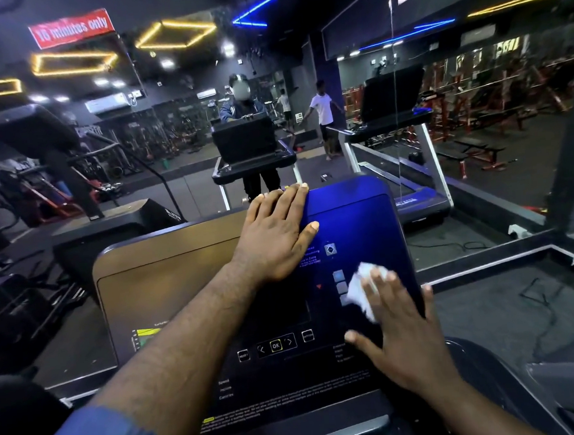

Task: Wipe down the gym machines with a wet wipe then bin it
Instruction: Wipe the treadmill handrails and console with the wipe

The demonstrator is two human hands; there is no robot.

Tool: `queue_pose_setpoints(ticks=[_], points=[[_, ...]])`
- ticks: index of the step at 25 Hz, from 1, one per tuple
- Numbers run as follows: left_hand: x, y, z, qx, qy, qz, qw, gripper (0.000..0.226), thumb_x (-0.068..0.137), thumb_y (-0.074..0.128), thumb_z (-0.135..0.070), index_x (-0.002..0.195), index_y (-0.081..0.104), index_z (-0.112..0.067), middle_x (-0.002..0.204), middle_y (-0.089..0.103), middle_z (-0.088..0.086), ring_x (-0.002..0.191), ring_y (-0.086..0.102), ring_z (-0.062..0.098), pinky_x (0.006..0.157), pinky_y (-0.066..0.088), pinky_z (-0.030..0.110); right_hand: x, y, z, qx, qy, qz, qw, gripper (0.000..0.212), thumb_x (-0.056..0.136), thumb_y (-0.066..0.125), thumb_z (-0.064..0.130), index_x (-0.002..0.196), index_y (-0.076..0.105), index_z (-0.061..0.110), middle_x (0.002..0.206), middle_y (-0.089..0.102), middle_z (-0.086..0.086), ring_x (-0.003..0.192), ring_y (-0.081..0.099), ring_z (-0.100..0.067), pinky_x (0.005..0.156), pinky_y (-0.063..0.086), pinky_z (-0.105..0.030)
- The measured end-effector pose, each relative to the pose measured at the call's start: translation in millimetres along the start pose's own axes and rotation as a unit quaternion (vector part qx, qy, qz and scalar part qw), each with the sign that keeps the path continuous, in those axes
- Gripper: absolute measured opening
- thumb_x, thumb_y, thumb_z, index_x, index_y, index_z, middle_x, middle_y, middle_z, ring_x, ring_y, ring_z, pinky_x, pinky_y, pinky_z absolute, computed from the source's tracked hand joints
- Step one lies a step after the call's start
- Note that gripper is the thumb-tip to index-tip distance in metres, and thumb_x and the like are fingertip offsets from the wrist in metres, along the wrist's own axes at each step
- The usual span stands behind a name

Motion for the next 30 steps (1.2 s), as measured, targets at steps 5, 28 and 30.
queue_pose_setpoints(ticks=[5,28,30], points=[[-6.8,4.6,-1.8,0.023,0.012,-0.021,0.999,0.074,0.106,0.017,-0.061,0.168,0.0,-0.023,0.176,-0.003,-0.004,0.161,-0.004,0.023,0.13,-0.004,0.05,45.1,-18.5,45.5,0.052,-0.014,-0.004,0.999,0.102,0.093,0.025,0.086,0.166,-0.009,0.023,0.173,-0.018,0.002,0.16,-0.014,-0.021,0.125,-0.012,-0.059],[-203.0,114.0,-18.0,0.007,-0.044,-0.124,0.991,0.073,0.104,0.053,-0.047,0.164,0.03,-0.013,0.174,0.017,0.007,0.161,0.014,0.027,0.127,0.019,0.056,-62.0,54.0,63.3,0.019,-0.056,0.059,0.997,0.11,0.092,0.026,0.087,0.166,-0.001,0.01,0.174,-0.011,-0.009,0.161,-0.007,-0.03,0.127,0.0,-0.061],[-206.7,113.1,-10.9,0.004,-0.039,-0.128,0.991,0.072,0.104,0.052,-0.048,0.164,0.03,-0.014,0.174,0.017,0.007,0.161,0.014,0.027,0.128,0.018,0.056,-106.6,73.2,72.9,-0.005,-0.141,0.098,0.985,0.105,0.093,0.029,0.088,0.167,0.006,0.018,0.175,-0.008,0.001,0.162,0.003,-0.023,0.127,0.012,-0.06]])
Point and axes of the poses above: each hand's wrist, its own x-axis towards the middle knuckle, its own y-axis out of the palm, z = x × y, the point moved 7 cm from there along x, towards the middle knuckle
